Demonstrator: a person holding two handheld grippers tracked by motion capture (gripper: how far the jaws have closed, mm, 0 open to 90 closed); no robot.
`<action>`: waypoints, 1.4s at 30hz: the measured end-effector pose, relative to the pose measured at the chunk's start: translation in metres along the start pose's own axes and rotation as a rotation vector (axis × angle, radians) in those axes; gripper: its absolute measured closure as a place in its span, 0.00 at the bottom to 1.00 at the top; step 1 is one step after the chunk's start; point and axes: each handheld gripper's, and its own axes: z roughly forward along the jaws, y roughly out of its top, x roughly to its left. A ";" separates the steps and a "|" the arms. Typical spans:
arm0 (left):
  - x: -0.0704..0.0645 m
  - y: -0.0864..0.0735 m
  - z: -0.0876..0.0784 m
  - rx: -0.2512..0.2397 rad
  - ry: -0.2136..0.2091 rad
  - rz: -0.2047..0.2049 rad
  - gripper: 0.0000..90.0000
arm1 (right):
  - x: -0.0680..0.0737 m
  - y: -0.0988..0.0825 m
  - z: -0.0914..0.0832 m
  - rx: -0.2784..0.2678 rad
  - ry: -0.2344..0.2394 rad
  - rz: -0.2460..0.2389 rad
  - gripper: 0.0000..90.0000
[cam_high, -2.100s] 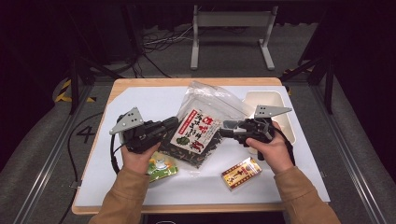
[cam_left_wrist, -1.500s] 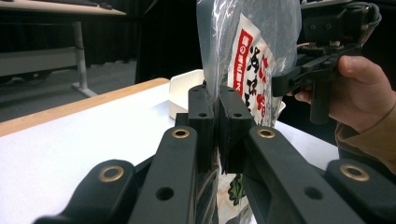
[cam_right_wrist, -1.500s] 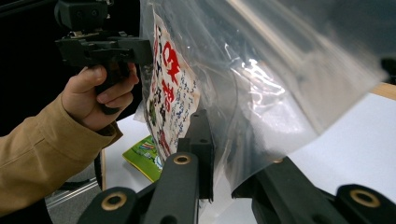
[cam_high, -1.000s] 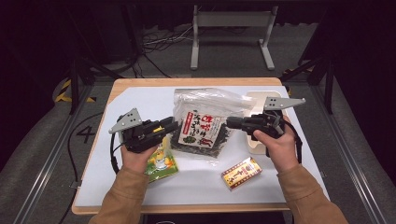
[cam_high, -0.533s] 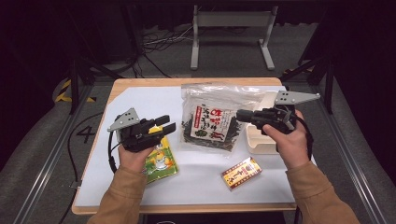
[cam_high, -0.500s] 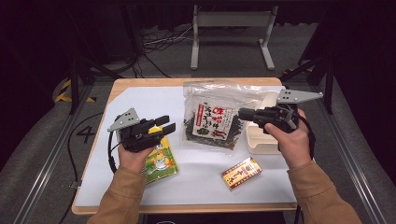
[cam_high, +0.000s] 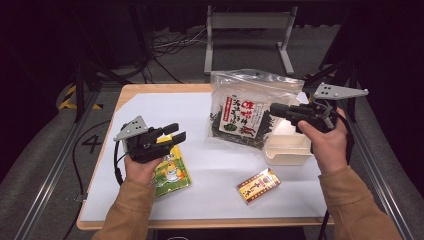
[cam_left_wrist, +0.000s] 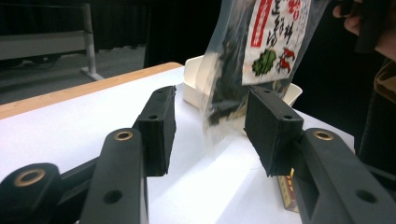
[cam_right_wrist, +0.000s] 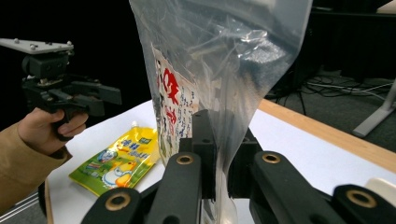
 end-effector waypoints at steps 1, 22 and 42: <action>0.001 0.000 -0.001 0.000 0.004 0.002 0.59 | -0.001 0.002 -0.002 -0.002 -0.007 -0.002 0.94; 0.007 -0.004 -0.009 0.024 0.057 0.006 0.54 | -0.024 0.026 -0.033 -0.029 -0.126 -0.021 0.94; 0.016 -0.009 -0.017 0.041 0.105 -0.014 0.54 | -0.049 0.028 -0.049 -0.017 -0.249 -0.005 0.94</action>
